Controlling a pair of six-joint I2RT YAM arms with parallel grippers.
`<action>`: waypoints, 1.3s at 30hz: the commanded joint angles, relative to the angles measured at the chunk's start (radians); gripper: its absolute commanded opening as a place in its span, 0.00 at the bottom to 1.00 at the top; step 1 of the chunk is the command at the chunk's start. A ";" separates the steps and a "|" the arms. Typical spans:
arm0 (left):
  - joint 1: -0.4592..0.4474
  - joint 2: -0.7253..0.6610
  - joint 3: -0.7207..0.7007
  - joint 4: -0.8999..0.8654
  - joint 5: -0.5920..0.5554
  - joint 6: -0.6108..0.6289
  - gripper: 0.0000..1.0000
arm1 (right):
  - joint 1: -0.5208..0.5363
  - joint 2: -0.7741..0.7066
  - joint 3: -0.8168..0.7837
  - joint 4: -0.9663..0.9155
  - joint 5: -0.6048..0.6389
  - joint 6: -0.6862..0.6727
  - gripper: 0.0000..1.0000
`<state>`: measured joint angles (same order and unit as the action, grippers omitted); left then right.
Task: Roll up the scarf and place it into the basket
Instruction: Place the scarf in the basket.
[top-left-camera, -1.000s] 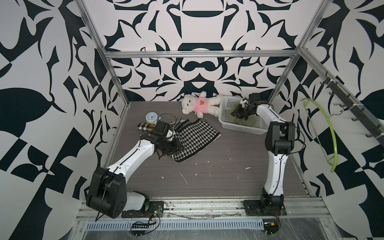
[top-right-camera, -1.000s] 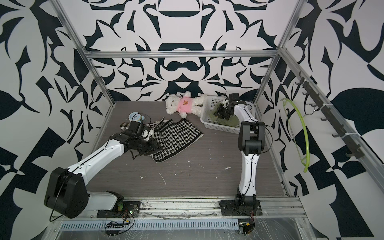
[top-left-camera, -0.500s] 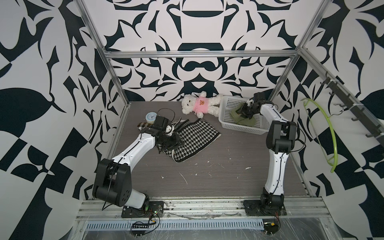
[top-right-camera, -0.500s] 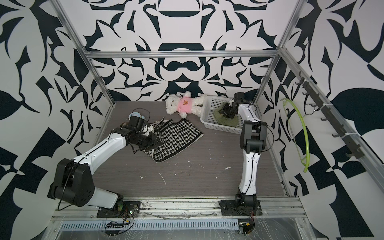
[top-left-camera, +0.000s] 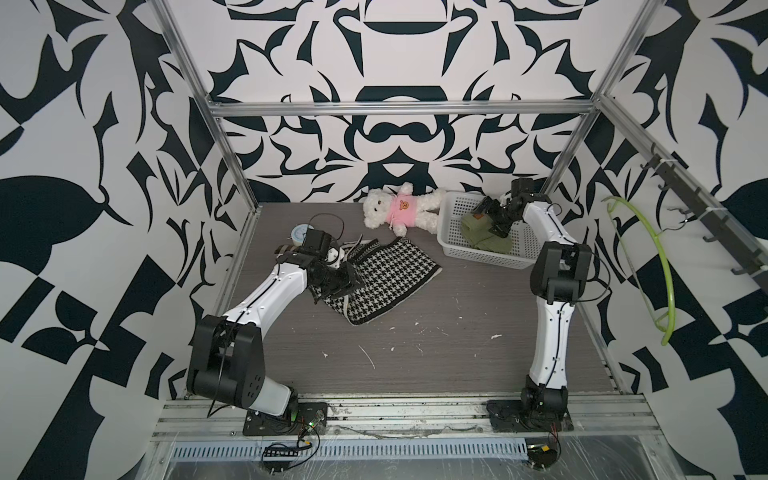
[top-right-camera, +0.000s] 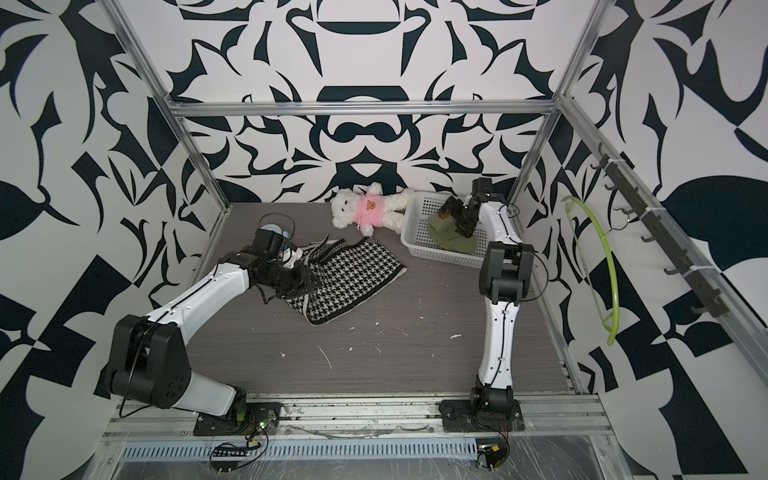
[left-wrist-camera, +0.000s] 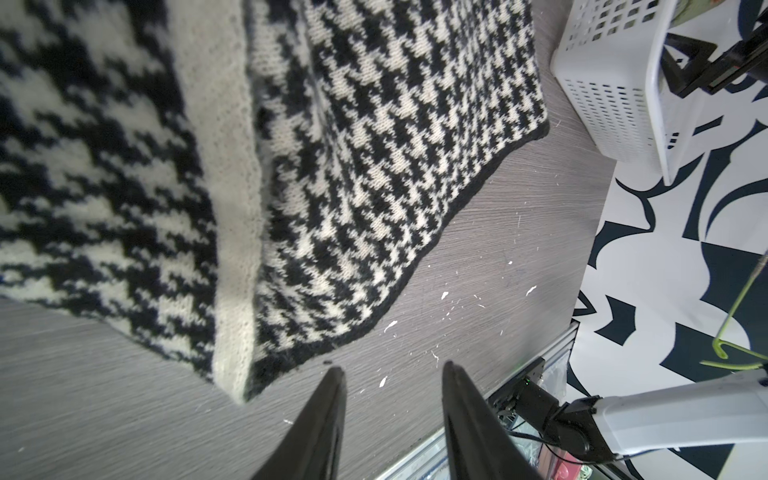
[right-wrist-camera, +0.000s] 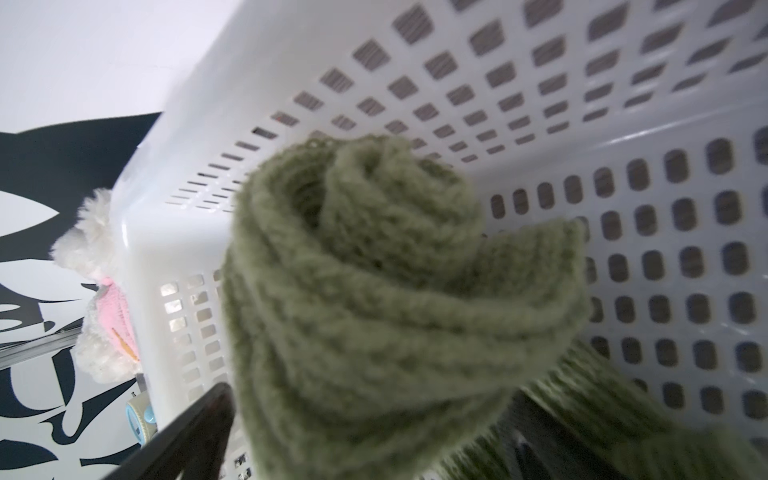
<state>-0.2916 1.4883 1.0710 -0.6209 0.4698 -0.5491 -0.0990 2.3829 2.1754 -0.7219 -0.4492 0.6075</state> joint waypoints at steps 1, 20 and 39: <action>0.005 0.013 0.026 -0.017 0.025 0.017 0.43 | -0.005 -0.095 0.008 -0.067 0.043 0.014 1.00; 0.005 -0.046 -0.001 -0.005 0.013 0.005 0.43 | -0.010 0.071 0.233 0.006 -0.259 0.034 0.95; 0.005 -0.085 -0.029 0.007 0.032 0.008 0.43 | -0.016 -0.161 -0.017 0.042 -0.122 -0.094 0.99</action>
<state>-0.2916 1.4433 1.0626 -0.6159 0.4942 -0.5499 -0.1127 2.3016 2.1441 -0.6918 -0.5949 0.5495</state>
